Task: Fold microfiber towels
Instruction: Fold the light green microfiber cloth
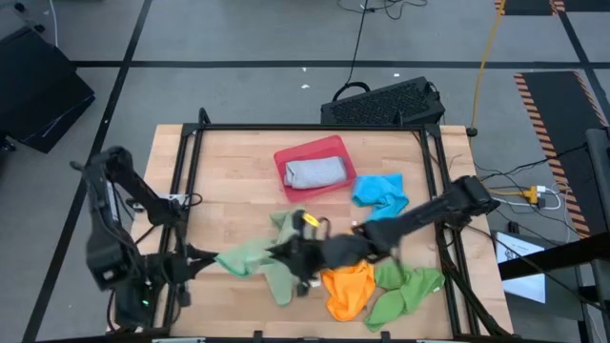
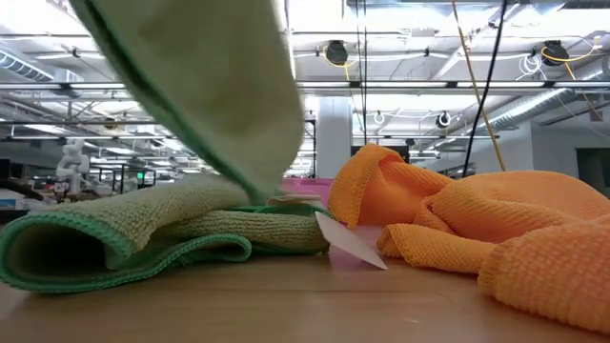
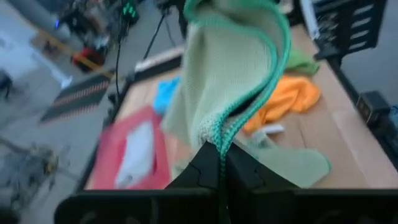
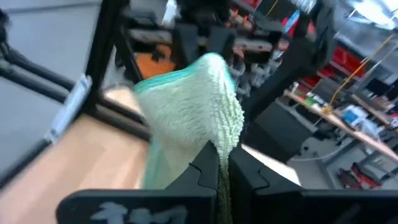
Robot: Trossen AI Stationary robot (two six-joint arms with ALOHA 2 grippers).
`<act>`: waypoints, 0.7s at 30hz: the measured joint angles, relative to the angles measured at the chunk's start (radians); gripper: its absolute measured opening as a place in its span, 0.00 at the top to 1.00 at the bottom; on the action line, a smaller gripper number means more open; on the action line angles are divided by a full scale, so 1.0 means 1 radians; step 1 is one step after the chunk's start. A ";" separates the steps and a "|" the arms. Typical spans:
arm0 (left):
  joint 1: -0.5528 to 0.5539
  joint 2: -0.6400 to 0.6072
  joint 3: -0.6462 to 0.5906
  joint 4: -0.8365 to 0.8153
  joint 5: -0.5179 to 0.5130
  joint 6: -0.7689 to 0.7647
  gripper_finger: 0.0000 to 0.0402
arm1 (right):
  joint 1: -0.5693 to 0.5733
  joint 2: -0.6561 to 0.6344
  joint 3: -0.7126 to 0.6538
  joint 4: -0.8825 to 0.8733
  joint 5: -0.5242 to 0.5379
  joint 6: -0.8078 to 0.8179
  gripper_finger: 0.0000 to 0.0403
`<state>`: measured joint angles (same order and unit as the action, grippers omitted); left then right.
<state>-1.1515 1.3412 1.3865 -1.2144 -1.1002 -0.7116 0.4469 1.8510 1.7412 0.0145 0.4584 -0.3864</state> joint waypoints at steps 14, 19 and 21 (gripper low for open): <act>0.086 -0.077 0.145 0.017 0.021 0.311 0.98 | 0.135 -0.091 -0.065 0.027 0.175 0.188 0.99; 0.194 -0.074 0.139 -0.013 0.067 0.292 0.98 | 0.118 -0.090 -0.196 0.143 0.199 0.251 0.99; 0.253 -0.069 0.114 -0.013 0.101 0.286 0.97 | 0.097 -0.094 -0.265 0.203 0.200 0.281 0.99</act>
<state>-0.8983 1.2719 1.5001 -1.2271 -0.9987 -0.4260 0.5435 1.7569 1.4765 0.2180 0.6585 -0.1052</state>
